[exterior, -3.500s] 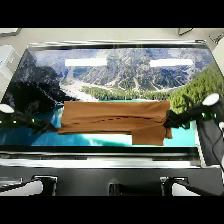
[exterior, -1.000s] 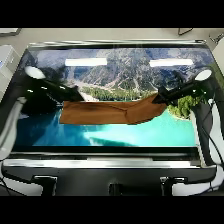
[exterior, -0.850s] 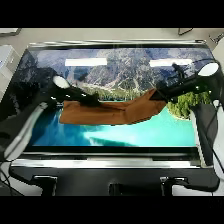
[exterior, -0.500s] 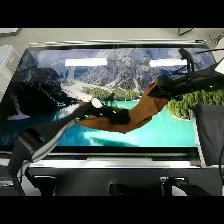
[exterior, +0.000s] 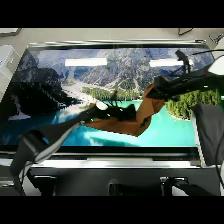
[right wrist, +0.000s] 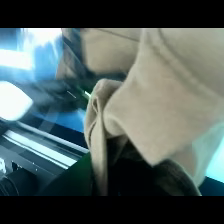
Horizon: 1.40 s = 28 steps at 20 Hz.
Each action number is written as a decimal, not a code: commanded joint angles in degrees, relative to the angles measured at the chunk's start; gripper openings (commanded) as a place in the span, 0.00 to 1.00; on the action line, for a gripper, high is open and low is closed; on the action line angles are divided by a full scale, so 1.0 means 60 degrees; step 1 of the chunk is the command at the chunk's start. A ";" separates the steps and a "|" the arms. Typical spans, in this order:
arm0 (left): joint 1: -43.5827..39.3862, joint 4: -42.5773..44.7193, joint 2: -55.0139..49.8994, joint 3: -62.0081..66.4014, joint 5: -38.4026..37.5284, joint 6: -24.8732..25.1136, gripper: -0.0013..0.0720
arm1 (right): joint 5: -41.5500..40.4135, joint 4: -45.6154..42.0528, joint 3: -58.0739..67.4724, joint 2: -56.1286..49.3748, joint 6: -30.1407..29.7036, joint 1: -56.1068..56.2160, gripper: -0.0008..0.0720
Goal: Fold the clothes and pants, and hang the long-sleeved shirts on hangers.
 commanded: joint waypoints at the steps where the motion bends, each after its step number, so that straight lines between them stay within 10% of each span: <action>1: 0.1942 0.3206 0.1013 0.0015 -0.1847 0.0098 0.04 | -0.0849 0.0135 0.0004 -0.0951 -0.0011 0.1126 0.08; 9: 0.6000 0.5013 0.5829 0.0000 -0.3333 0.0113 0.04 | -0.4896 0.4248 0.0004 -0.4357 -0.0007 0.3581 0.08; 13: 0.6247 0.5064 0.7053 0.0000 -0.3359 0.0211 0.04 | -0.5829 0.6980 0.0007 -0.5595 -0.0641 0.4306 0.86; 14: 0.6247 0.5125 0.7144 0.0000 -0.3406 0.0211 0.04 | -0.5657 0.7176 0.0007 -0.5632 -0.0984 0.4248 0.90; 18: 0.6255 0.5869 0.7176 -0.0007 -0.3865 0.0208 0.04 | -0.3723 0.5544 0.0007 -0.4921 -0.1122 0.2299 0.90; 23: 0.6255 0.6266 0.7176 -0.0007 -0.3978 0.0208 0.05 | 0.0073 -0.2080 -0.0459 -0.3311 0.0466 -0.0707 0.90; 28: 0.6247 0.6255 0.7176 -0.0018 -0.3978 0.0171 0.05 | -0.2262 0.0958 -0.4302 -0.2779 -0.1650 -0.0922 0.89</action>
